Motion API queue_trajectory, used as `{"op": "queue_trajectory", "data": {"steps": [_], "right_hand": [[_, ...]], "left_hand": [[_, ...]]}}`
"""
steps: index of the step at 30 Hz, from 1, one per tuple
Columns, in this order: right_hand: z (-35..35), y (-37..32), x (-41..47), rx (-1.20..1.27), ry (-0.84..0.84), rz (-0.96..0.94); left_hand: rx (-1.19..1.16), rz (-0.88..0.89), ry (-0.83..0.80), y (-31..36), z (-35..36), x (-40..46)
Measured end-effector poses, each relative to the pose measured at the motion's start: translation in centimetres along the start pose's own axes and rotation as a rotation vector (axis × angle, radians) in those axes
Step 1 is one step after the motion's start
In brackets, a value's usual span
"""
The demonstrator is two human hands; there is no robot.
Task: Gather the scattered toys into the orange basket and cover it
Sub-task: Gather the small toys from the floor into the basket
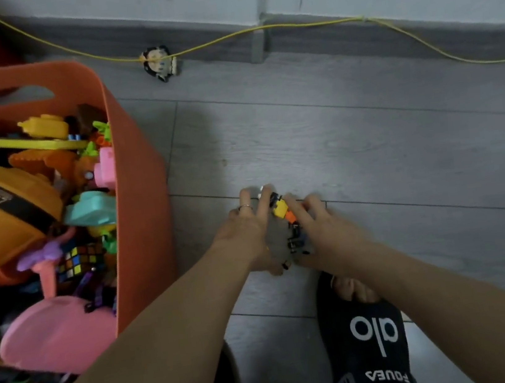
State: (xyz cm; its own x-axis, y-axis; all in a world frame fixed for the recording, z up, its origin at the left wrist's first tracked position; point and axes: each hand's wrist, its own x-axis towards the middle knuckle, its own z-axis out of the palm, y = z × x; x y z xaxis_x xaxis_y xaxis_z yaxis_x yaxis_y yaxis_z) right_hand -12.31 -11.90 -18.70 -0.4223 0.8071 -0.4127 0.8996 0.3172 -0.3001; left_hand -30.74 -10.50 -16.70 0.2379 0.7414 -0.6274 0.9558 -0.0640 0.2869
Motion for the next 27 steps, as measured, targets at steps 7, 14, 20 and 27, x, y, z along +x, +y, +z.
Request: {"op": "queue_trajectory", "data": {"steps": [7, 14, 20, 27], "right_hand": [[-0.3, 0.2, 0.8, 0.102, 0.031, 0.076], [-0.6, -0.1, 1.4, 0.309, 0.149, 0.226], [-1.1, 0.5, 1.5, 0.592, 0.289, 0.374], [-4.0, 0.3, 0.8, 1.676, 0.053, 0.715]], "left_hand": [[0.156, 0.027, 0.073, 0.3, 0.9, -0.6], [0.114, 0.1, 0.171, 0.6, 0.6, 0.3], [-0.015, 0.156, 0.172, 0.8, 0.9, 0.4], [0.079, 0.081, 0.18, 1.9, 1.6, 0.6]]}}
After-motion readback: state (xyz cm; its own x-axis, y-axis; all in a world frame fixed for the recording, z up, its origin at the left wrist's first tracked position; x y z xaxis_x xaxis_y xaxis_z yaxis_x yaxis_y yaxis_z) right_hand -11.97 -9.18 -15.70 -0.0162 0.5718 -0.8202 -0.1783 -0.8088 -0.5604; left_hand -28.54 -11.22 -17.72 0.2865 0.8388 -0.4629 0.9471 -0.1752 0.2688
